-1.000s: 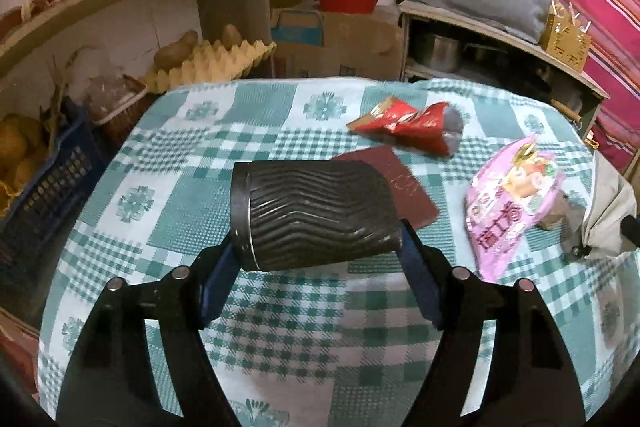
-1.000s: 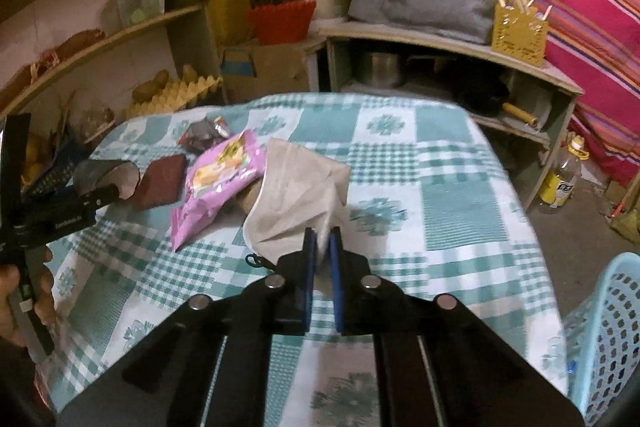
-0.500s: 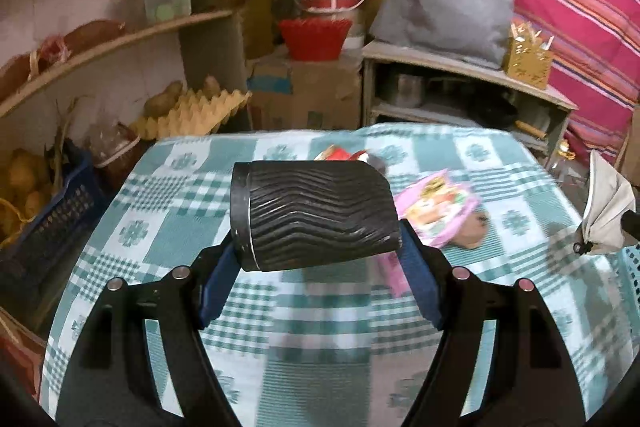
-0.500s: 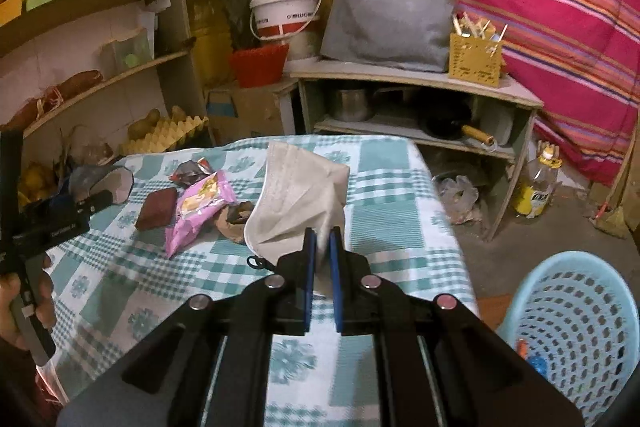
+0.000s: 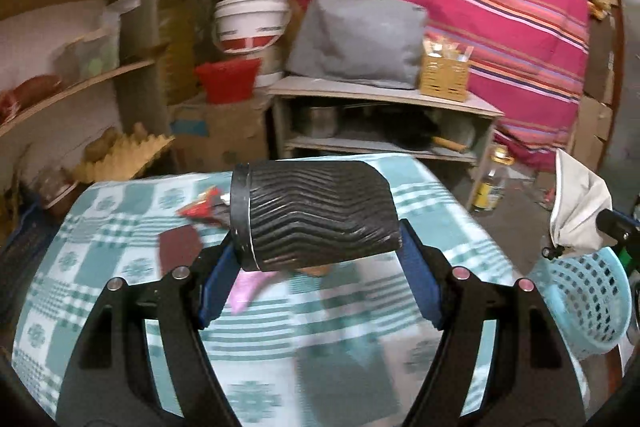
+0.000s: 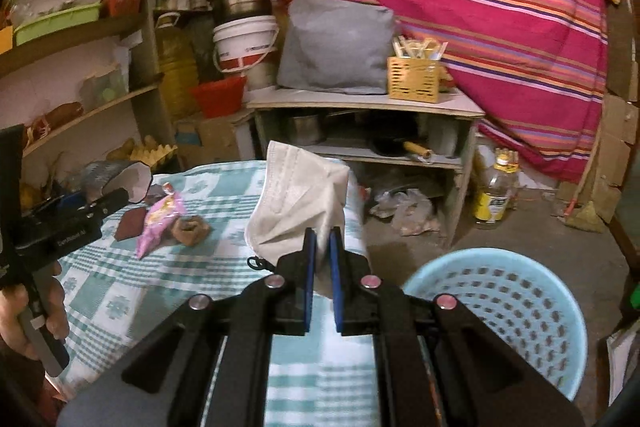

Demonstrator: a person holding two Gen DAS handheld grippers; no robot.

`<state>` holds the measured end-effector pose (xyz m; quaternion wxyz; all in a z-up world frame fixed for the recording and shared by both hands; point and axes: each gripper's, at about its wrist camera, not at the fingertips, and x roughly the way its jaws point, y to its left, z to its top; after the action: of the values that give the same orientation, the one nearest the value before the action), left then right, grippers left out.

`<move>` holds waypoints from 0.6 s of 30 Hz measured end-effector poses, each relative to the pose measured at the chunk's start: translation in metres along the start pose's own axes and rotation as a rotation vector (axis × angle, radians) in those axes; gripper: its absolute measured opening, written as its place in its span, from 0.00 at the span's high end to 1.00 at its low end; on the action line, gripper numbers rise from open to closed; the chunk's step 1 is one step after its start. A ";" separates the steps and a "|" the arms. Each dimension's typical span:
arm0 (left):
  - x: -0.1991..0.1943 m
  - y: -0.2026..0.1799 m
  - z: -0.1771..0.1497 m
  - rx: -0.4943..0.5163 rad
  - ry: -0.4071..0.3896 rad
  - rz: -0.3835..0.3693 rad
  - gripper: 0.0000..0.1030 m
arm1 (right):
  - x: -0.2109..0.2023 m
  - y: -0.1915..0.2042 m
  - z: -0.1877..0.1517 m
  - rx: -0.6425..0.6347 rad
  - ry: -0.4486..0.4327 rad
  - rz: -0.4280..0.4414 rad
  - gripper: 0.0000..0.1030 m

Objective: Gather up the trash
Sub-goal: 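Carry both items over the blue basket and open both tools to drop them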

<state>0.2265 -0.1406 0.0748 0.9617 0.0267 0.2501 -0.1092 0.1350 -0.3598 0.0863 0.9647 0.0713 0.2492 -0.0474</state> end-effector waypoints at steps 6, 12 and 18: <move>0.000 -0.066 -0.001 0.067 -0.010 -0.094 0.29 | -0.024 -0.051 -0.007 0.032 -0.012 -0.069 0.93; 0.002 -0.131 -0.010 0.120 -0.011 -0.189 0.29 | -0.045 -0.108 -0.014 0.111 -0.024 -0.129 0.93; 0.006 -0.180 -0.020 0.152 0.008 -0.256 0.29 | -0.047 -0.137 -0.022 0.146 -0.007 -0.164 0.93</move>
<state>0.1820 -0.3149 0.0549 0.9341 0.0678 0.2461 -0.2496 0.0666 -0.4884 0.0744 0.9507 0.1205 0.2465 -0.1444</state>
